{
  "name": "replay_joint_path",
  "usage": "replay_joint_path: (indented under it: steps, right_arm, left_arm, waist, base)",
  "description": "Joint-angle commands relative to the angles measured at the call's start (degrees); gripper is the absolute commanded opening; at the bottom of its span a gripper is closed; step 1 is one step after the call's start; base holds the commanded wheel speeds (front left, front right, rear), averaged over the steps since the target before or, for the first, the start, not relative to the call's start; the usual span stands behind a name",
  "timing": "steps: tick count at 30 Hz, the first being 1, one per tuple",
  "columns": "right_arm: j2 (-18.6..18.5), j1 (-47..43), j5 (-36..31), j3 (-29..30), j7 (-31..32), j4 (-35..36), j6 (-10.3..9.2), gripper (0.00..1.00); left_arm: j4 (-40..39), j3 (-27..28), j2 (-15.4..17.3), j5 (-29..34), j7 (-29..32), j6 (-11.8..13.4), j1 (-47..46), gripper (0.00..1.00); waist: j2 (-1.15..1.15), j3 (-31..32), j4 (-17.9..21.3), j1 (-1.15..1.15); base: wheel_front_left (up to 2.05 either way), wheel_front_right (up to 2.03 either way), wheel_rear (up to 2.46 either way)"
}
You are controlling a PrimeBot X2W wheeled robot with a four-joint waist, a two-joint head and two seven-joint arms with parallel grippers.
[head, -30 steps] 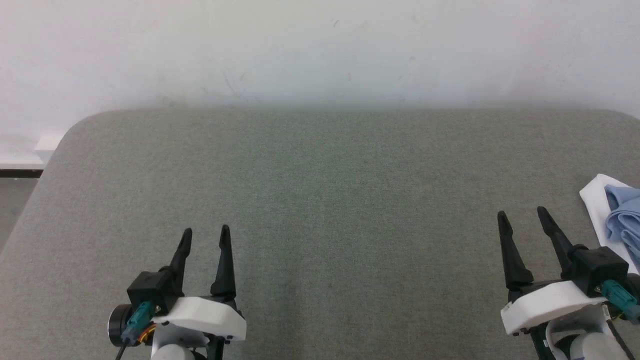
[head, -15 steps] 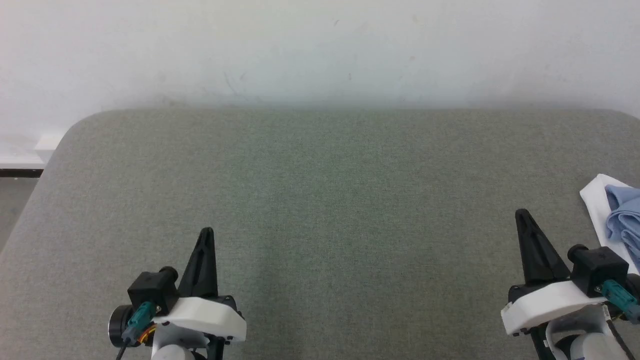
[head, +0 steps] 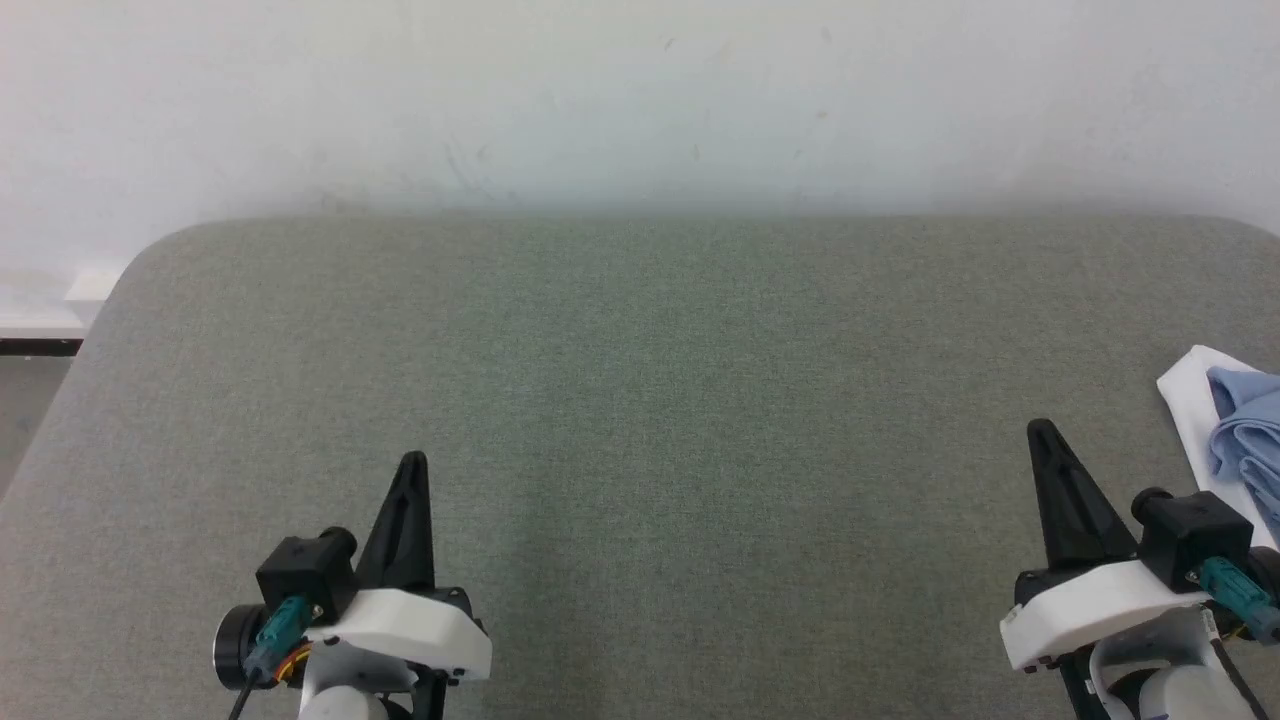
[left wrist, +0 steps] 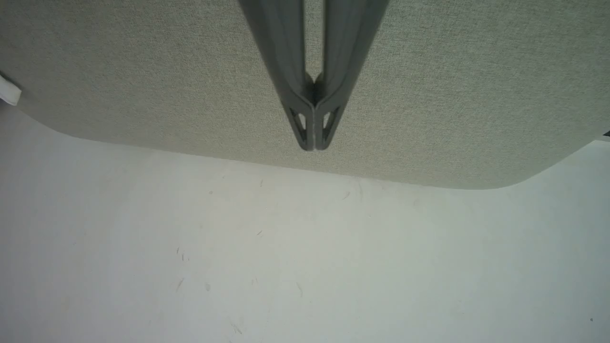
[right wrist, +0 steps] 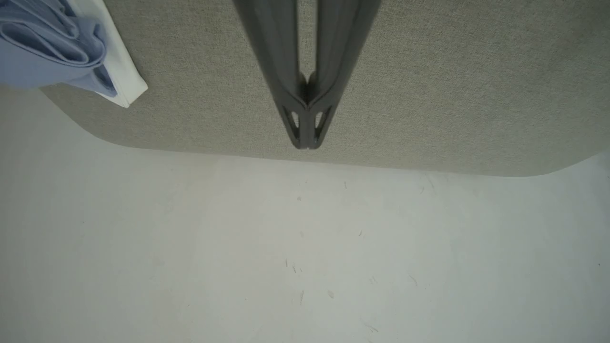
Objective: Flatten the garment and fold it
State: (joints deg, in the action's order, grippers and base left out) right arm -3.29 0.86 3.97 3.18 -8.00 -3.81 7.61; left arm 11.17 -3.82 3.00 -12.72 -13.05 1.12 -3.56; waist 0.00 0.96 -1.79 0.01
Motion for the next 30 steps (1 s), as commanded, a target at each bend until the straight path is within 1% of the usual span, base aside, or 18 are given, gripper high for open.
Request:
replay_joint_path:
  steps: [1, 30]
  right_arm:
    - [0.1, -0.1, -0.5, -0.3, 0.4, 0.4, -0.02, 0.0]
    - [0.1, -0.3, -1.4, -1.0, 2.3, 1.3, -0.04, 0.0]
  left_arm:
    - [-0.6, 0.3, 0.0, 0.8, 0.3, -0.1, 0.5, 0.0]
    - [-3.3, 1.2, 0.0, 3.9, 3.6, -0.4, 1.3, 0.0]
  waist:
    - [0.0, 0.0, 0.0, 0.0]
    - [0.0, -0.3, 0.5, 0.0]
  base:
    - [0.0, 0.0, 0.0]
    - [0.0, 0.0, 0.0]
